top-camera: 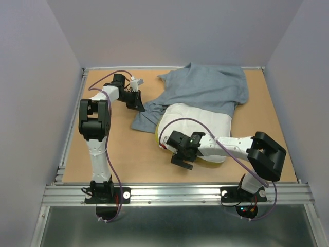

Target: Put the pillow into the pillowcase

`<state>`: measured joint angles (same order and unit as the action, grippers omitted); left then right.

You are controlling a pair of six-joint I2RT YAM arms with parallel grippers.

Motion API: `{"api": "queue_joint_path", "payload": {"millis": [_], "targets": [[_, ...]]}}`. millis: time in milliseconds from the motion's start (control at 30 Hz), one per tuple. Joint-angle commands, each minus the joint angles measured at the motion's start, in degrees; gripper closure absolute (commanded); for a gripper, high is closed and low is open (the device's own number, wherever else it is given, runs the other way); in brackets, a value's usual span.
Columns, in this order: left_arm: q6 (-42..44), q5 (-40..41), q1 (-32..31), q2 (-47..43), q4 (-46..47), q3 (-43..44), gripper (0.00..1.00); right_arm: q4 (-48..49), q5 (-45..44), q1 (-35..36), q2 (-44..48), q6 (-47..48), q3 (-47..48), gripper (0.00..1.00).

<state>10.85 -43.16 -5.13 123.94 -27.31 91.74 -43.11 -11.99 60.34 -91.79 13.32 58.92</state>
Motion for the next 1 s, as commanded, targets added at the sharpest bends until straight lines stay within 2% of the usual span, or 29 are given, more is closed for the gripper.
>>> {"api": "queue_joint_path", "payload": {"millis": [0,33,67,100,133,167,200,233,300,333,400,433,500,567,600,633,700,800,867,967], "targets": [[1.4,-1.8,1.0,-1.5,1.4,1.8,0.91,13.5,-11.7,-0.2,-3.7,-3.2,-4.5,0.07],[1.7,-3.1,1.3,-2.4,2.1,1.4,0.84,14.2,-12.1,-0.2,-4.4,-2.6,-4.7,0.15],[1.8,-4.3,1.8,-3.1,2.7,0.2,0.79,14.7,-11.8,-0.3,-5.1,-2.3,-4.8,0.4],[2.6,-6.7,2.0,-5.2,4.1,-0.6,0.63,15.0,-11.4,-0.4,-5.2,-1.1,-4.3,0.54],[3.0,-7.4,2.0,-6.6,4.6,-1.5,0.56,15.0,-10.8,-0.5,-5.1,-0.3,-3.8,0.71],[4.1,-7.9,2.1,-8.5,5.1,-3.6,0.52,15.0,-10.7,-0.6,-4.6,0.3,-2.9,0.99],[6.4,-8.3,2.3,-10.9,6.3,-4.9,0.48,14.9,-9.9,-1.2,-2.5,2.0,-0.8,0.99],[8.5,-8.2,2.4,-17.0,7.2,-8.5,0.38,14.6,-9.0,-1.9,-0.9,2.7,0.9,0.99],[13.1,-6.6,2.5,-24.1,8.1,-12.4,0.36,13.2,-7.0,-2.8,2.3,3.9,5.2,0.99],[19.1,-4.6,2.6,-31.3,8.6,-14.7,0.34,11.9,-6.6,-3.3,4.8,4.8,10.3,0.99],[25.8,-1.9,2.5,-38.1,8.9,-22.8,0.33,10.2,-6.1,-5.0,7.0,6.2,15.1,0.99],[32.8,-1.4,2.4,-44.3,8.7,-28.9,0.3,9.8,-5.9,-6.9,7.3,6.5,18.7,0.99],[40.4,-0.2,1.7,-50.1,8.6,-35.2,0.28,8.4,-4.7,-8.9,7.9,6.5,22.2,0.99],[49.5,3.0,-2.5,-57.1,9.6,-44.0,0.27,7.9,-3.6,-10.4,8.9,7.1,25.8,0.99],[50.9,5.4,-4.3,-59.1,12.8,-46.8,0.27,7.8,-3.5,-10.5,9.3,7.2,26.5,0.99],[51.5,6.8,-9.2,-62.5,15.7,-49.5,0.27,7.6,-2.2,-10.7,9.4,7.5,27.5,0.99],[51.6,9.3,-14.5,-64.5,22.0,-56.4,0.27,7.4,-2.2,-10.7,9.6,7.6,29.7,0.99],[52.4,14.9,-24.5,-63.7,37.8,-61.2,0.25,6.0,-3.0,-10.8,8.7,7.2,34.0,0.99],[53.3,16.9,-30.1,-58.2,42.7,-60.7,0.24,5.4,-2.3,-10.8,8.6,7.3,35.5,0.99],[54.2,17.9,-33.9,-47.3,45.5,-54.4,0.24,3.6,-2.2,-10.7,7.9,6.4,38.3,1.0]]}}
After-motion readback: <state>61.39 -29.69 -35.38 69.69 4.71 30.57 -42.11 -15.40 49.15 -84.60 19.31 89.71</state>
